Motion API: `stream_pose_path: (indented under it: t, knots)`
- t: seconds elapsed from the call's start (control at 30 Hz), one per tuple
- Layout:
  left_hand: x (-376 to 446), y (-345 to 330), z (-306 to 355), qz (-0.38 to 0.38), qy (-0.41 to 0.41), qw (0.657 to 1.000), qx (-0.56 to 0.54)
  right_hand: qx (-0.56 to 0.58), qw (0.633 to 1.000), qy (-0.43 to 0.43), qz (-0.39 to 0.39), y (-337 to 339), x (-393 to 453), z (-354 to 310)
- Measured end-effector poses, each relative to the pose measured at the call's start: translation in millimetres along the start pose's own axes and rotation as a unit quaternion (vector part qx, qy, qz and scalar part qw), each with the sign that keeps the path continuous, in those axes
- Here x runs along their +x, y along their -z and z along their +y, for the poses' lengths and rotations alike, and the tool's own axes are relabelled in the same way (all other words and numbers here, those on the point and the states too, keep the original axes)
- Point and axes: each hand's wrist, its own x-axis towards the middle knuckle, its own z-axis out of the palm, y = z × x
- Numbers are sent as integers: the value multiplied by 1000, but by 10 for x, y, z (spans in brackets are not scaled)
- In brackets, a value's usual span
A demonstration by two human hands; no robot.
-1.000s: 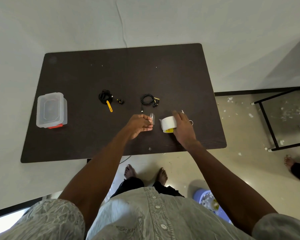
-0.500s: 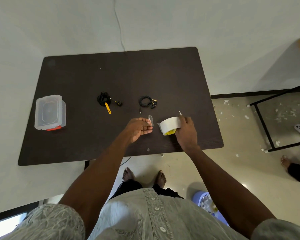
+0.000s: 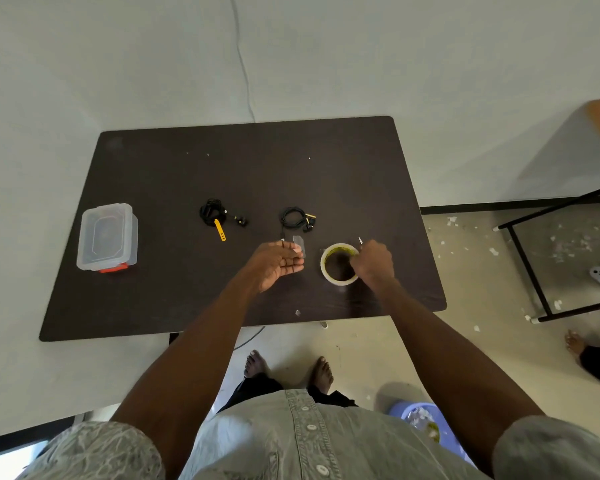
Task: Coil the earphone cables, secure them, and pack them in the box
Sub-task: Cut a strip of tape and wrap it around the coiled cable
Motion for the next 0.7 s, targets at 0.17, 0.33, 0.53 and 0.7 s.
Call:
stream_pose_path:
  t: [0.17,0.33,0.53,0.7]
  knots:
    - [-17,33,47,9,-8,1000,-1,-22,999,-15,-18,-12,-2,15]
    - [-30,74,76,12,-13,1000,0,-13,999,-32,-34,-42,-29,42]
    - [-52,93,135,-8,-16,999,38,40,997,7,73,-29,-168,-140]
    - [-125,71,239,-43,-14,994,100,397,908,11,-134,49,-214,-500]
